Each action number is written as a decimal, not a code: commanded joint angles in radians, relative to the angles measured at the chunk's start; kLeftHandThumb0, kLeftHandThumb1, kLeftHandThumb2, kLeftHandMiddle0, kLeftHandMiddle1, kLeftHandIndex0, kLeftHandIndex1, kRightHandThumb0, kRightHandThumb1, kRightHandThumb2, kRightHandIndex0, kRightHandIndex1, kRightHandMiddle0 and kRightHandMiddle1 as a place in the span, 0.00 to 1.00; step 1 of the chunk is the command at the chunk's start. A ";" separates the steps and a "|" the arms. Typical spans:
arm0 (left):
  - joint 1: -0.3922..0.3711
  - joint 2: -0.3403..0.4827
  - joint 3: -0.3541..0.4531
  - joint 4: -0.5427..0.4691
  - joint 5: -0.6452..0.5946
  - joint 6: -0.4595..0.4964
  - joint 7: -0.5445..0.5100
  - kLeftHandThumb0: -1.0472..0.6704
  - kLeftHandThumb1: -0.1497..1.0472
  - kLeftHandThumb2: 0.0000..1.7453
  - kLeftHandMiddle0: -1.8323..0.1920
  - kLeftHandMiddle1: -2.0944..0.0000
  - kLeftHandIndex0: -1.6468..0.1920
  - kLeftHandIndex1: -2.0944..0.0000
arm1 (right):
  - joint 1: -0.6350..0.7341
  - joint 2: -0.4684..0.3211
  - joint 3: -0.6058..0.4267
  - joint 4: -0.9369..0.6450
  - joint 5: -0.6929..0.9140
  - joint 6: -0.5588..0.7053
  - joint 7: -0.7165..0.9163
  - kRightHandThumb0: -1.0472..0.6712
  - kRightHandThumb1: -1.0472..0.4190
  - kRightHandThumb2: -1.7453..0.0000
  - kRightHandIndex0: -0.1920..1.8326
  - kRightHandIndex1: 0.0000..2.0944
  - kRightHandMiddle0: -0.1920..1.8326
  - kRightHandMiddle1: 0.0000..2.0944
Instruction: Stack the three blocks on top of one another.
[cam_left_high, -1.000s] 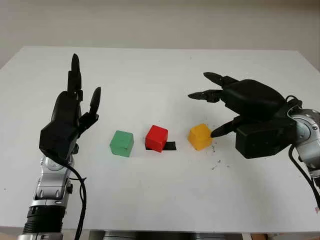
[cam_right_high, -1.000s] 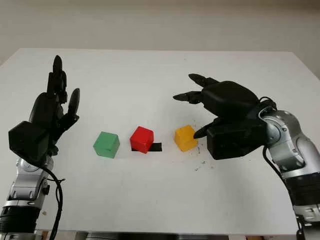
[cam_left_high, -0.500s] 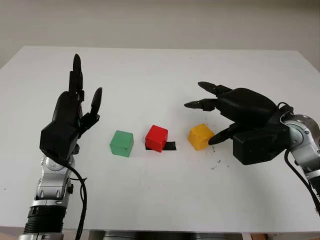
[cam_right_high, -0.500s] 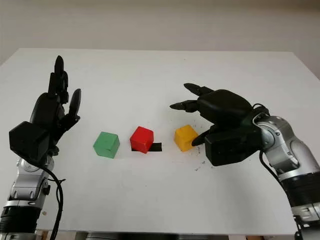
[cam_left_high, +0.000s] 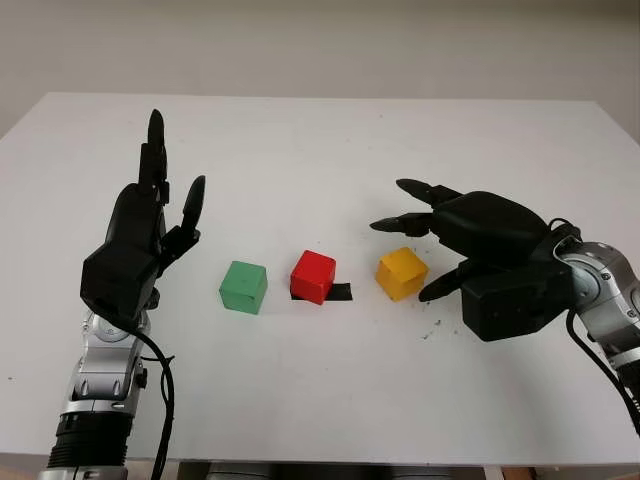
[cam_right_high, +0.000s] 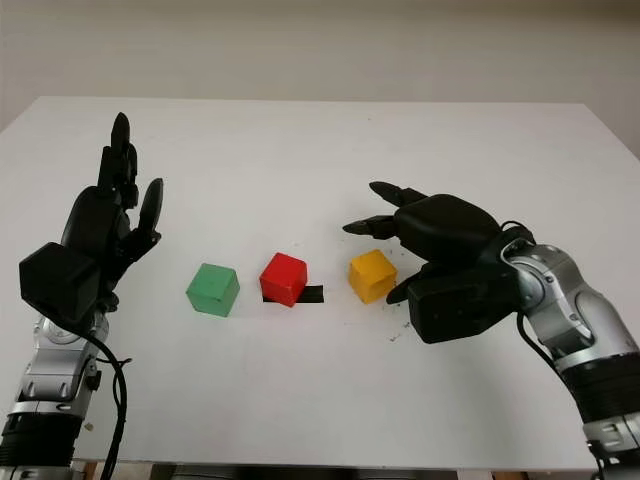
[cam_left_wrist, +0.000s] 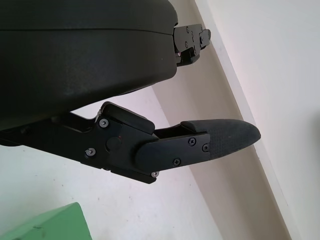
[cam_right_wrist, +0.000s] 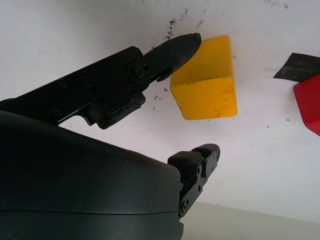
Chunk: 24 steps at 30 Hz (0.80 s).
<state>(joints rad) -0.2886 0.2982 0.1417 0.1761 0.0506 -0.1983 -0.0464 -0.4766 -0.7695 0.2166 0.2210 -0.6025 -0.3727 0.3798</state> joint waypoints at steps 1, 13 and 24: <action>0.007 0.002 -0.001 -0.019 0.002 0.001 -0.002 0.12 1.00 0.34 0.99 0.97 0.98 0.97 | 0.005 0.013 0.006 0.000 -0.011 -0.002 -0.020 0.33 0.15 0.97 0.08 0.03 0.33 0.04; 0.010 -0.007 -0.001 -0.035 -0.009 0.022 -0.006 0.12 1.00 0.34 0.99 0.98 0.98 0.98 | -0.014 0.026 0.035 0.060 -0.059 -0.006 -0.094 0.34 0.13 0.96 0.12 0.04 0.41 0.07; 0.009 -0.010 0.001 -0.028 -0.003 0.004 0.006 0.12 1.00 0.35 0.98 0.97 0.98 0.97 | -0.024 0.033 0.046 0.062 -0.062 0.016 -0.068 0.35 0.11 0.97 0.15 0.04 0.46 0.11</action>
<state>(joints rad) -0.2808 0.2937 0.1412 0.1622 0.0479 -0.1903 -0.0469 -0.4824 -0.7442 0.2588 0.2795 -0.6657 -0.3609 0.3078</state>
